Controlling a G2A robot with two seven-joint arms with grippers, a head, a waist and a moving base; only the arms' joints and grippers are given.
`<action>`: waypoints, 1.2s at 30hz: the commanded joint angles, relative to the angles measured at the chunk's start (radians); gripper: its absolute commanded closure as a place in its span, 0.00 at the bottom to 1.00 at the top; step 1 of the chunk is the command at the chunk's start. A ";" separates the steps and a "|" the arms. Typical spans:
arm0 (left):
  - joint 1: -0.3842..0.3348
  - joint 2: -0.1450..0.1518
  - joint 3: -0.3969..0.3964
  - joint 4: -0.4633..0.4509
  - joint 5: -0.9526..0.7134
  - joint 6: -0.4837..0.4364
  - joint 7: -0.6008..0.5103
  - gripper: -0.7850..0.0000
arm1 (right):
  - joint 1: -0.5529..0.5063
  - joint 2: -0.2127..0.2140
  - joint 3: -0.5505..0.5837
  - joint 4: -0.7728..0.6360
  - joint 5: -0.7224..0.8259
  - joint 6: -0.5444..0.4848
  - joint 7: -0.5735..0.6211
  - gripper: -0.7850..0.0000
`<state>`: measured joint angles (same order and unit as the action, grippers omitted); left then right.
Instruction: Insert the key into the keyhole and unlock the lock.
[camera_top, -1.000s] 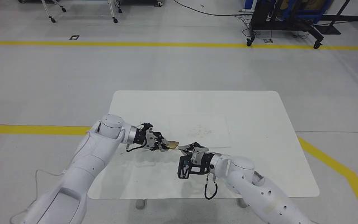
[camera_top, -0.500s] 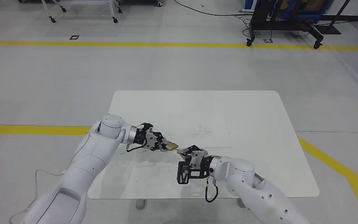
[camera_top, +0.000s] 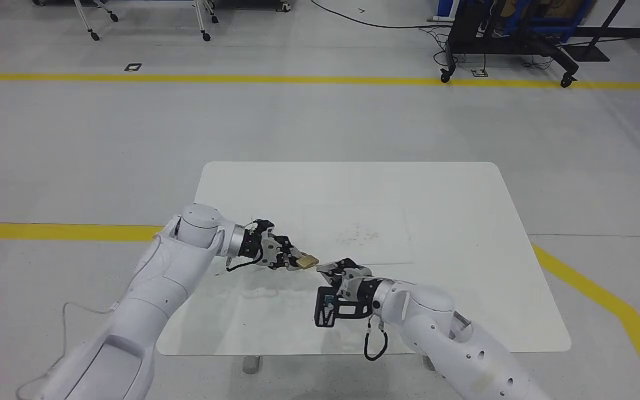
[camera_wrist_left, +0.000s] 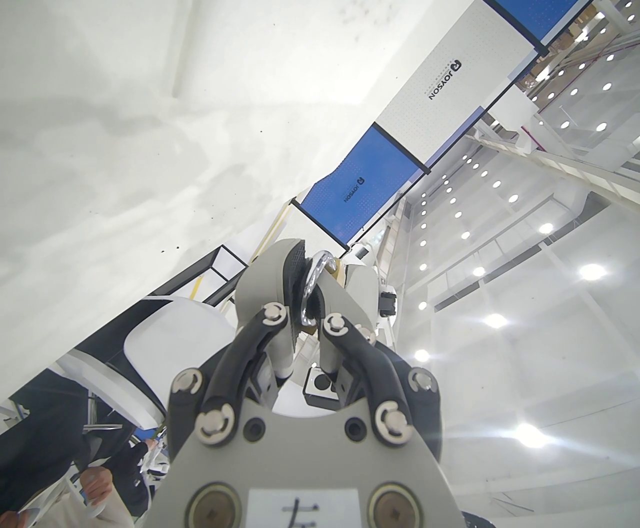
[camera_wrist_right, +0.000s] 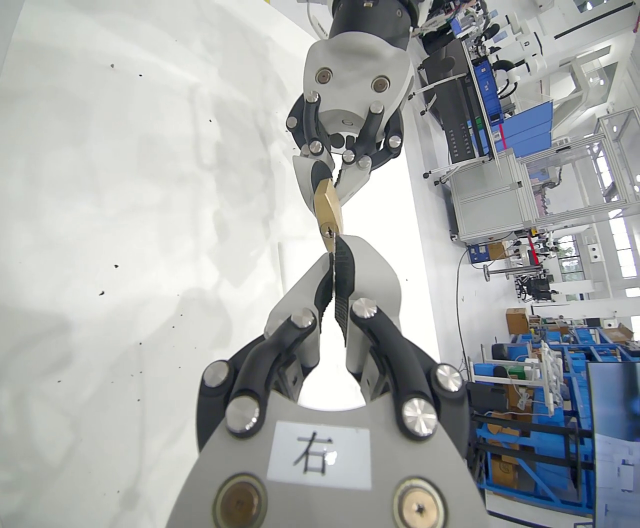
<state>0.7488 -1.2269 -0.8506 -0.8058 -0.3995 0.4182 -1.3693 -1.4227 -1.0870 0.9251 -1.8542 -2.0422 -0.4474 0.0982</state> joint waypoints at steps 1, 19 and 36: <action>0.000 0.000 0.001 0.000 -0.001 0.000 0.002 1.00 | -0.003 0.000 0.002 -0.002 -0.003 0.001 0.003 1.00; 0.000 0.003 0.013 -0.008 0.007 -0.002 0.012 1.00 | 0.002 -0.015 -0.033 -0.006 -0.043 0.022 0.076 1.00; -0.001 0.005 0.023 -0.015 0.017 -0.005 0.039 1.00 | 0.015 -0.037 -0.073 -0.001 -0.078 0.046 0.184 1.00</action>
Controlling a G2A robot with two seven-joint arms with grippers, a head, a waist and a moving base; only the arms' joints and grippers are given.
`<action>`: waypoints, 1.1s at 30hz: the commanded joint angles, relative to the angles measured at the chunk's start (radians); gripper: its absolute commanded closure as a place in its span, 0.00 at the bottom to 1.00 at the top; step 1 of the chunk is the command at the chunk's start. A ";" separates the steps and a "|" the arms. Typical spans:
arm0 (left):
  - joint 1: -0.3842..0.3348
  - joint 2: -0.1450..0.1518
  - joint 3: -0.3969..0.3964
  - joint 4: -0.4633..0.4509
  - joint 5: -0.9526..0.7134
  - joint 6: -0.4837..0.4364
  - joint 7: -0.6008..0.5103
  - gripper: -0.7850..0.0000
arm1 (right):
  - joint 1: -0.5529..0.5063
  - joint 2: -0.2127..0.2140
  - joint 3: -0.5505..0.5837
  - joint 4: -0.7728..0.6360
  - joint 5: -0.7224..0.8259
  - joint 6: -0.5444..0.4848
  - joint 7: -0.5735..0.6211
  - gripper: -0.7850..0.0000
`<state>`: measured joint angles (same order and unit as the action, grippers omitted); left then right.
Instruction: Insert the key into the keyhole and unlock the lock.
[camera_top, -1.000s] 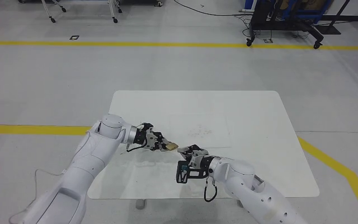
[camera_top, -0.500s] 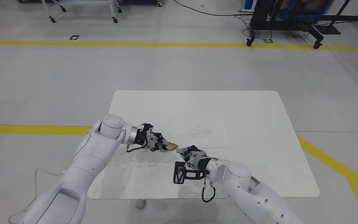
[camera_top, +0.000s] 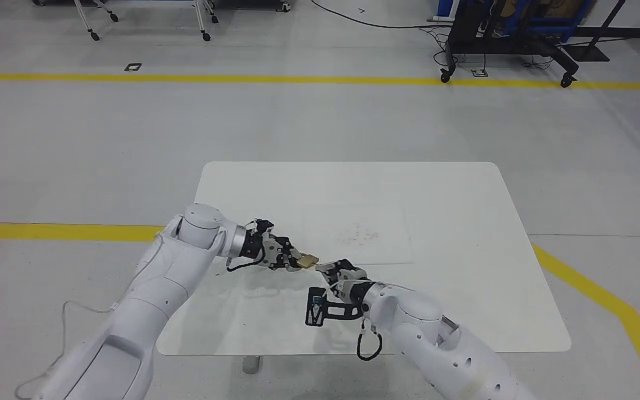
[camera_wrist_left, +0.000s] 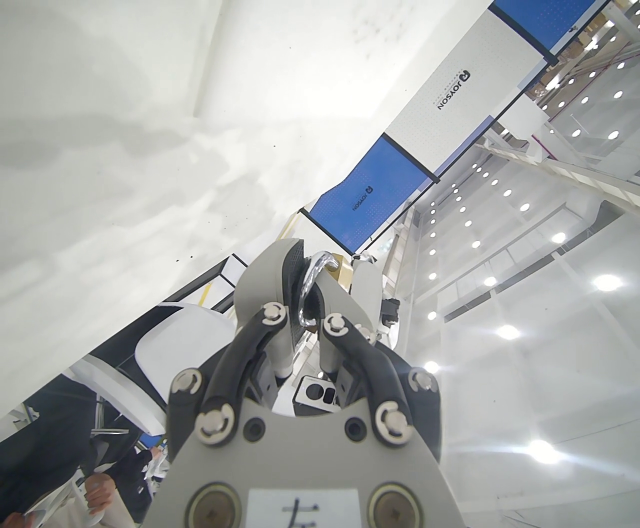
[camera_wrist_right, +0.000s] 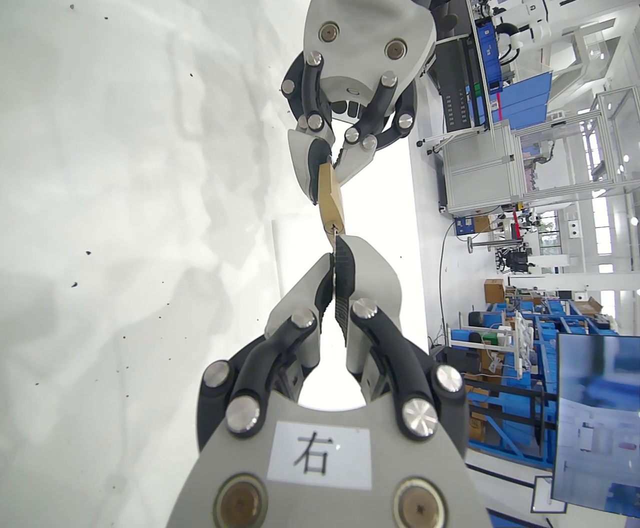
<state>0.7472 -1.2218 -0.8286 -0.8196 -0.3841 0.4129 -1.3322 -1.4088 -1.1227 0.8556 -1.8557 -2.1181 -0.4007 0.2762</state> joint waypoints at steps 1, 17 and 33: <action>0.001 0.000 0.002 -0.002 0.002 0.000 0.003 1.00 | 0.002 -0.003 -0.006 0.001 -0.004 -0.002 0.013 1.00; 0.006 0.005 0.010 -0.027 0.034 -0.007 0.044 1.00 | 0.022 -0.026 -0.044 0.017 -0.041 0.000 0.088 1.00; 0.009 0.010 0.010 -0.038 0.031 -0.010 0.025 1.00 | 0.044 -0.050 -0.071 0.032 -0.066 -0.009 0.128 1.00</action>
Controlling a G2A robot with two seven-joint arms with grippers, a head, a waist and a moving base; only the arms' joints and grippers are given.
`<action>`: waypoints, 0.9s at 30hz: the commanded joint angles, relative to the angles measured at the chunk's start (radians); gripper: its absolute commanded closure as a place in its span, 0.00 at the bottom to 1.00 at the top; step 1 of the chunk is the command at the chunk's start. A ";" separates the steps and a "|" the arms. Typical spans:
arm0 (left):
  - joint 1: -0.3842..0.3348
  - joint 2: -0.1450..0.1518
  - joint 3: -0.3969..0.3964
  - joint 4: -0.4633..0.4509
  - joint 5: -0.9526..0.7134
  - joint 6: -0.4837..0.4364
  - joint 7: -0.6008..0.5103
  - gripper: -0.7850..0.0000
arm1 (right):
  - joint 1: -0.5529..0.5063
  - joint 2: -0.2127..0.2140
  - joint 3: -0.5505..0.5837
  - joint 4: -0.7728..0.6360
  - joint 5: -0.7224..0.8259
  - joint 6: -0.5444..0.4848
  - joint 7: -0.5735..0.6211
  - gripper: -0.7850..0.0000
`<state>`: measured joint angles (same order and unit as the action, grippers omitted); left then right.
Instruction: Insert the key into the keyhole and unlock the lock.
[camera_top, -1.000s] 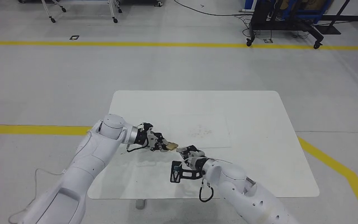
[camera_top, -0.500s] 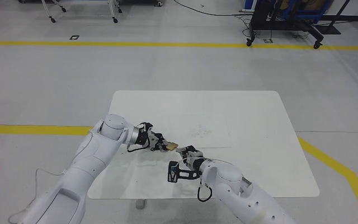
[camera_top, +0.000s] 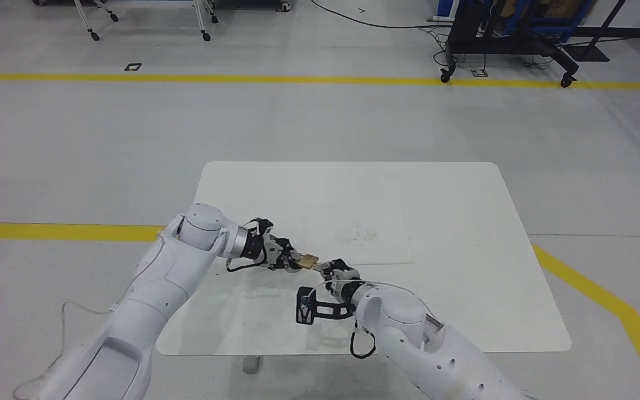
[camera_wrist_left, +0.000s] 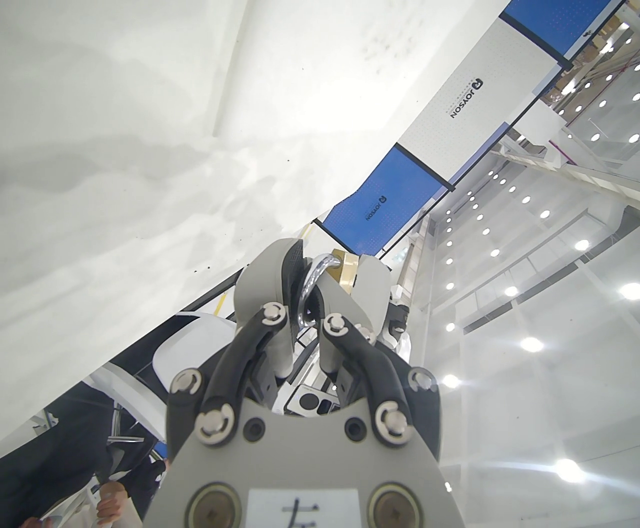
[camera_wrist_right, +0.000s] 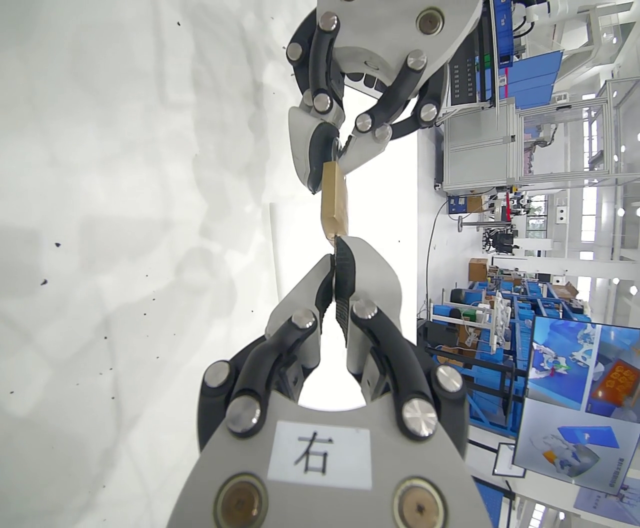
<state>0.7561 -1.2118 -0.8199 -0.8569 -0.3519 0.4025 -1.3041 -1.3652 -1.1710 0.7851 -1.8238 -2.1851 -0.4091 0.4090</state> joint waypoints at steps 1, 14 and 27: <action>0.001 0.000 0.002 -0.001 -0.004 0.001 -0.009 1.00 | 0.002 -0.002 -0.001 0.001 0.002 -0.002 -0.008 1.00; -0.008 0.001 0.000 0.019 -0.040 -0.004 -0.067 1.00 | -0.016 -0.007 0.021 -0.014 0.001 0.007 -0.029 0.65; -0.007 0.005 -0.013 0.020 -0.059 -0.016 -0.058 1.00 | -0.110 0.018 0.120 -0.096 0.013 0.006 -0.122 0.53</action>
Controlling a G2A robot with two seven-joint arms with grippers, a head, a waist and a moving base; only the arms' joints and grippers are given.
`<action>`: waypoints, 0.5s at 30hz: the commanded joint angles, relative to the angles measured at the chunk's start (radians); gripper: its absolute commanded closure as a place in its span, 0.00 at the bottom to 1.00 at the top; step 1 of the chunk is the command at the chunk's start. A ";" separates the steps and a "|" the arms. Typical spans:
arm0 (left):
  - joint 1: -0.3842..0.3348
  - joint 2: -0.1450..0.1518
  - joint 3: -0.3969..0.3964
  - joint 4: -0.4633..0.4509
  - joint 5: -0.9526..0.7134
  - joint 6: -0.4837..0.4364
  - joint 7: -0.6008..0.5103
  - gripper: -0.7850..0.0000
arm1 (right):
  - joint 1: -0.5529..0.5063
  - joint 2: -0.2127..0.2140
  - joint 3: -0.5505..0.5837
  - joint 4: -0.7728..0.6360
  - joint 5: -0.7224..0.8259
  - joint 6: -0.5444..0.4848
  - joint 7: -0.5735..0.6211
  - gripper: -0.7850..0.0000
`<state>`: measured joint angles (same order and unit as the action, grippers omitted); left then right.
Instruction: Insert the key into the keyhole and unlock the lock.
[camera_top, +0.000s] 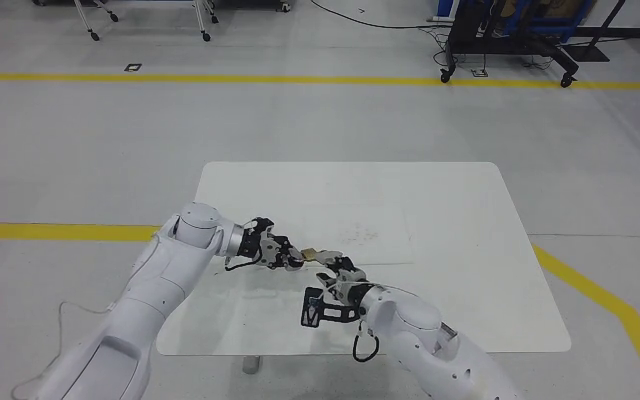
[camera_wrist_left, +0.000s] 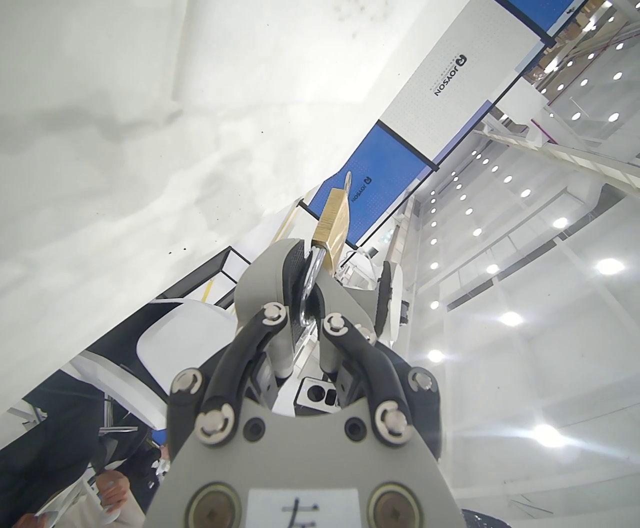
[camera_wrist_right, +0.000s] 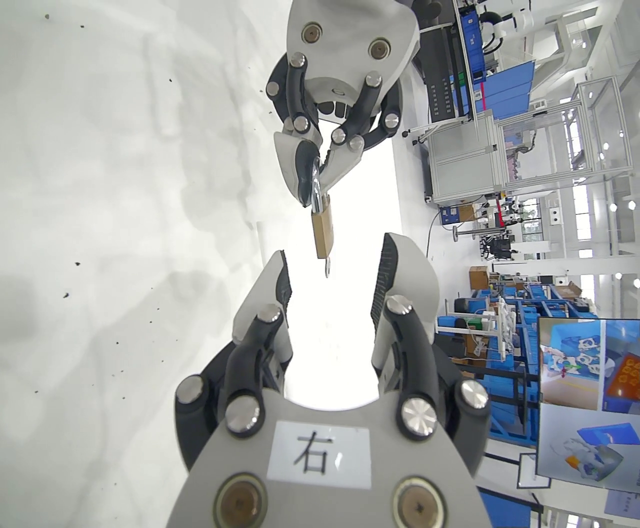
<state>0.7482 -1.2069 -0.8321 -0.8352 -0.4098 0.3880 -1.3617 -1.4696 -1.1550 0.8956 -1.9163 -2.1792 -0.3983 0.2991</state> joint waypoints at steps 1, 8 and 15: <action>0.001 0.001 -0.002 -0.002 -0.001 -0.003 0.000 1.00 | -0.010 0.004 0.018 -0.004 0.012 -0.009 -0.021 0.54; 0.007 0.007 -0.019 -0.014 -0.021 -0.031 -0.002 1.00 | -0.022 0.011 0.092 0.010 0.112 -0.034 -0.078 0.56; 0.051 0.027 -0.091 -0.095 -0.071 -0.273 -0.020 1.00 | -0.038 0.017 0.209 0.017 0.334 -0.049 -0.161 1.00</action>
<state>0.7855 -1.1855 -0.9055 -0.9102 -0.4740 0.1785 -1.3807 -1.5011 -1.1397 1.0769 -1.8980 -1.9079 -0.4436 0.1633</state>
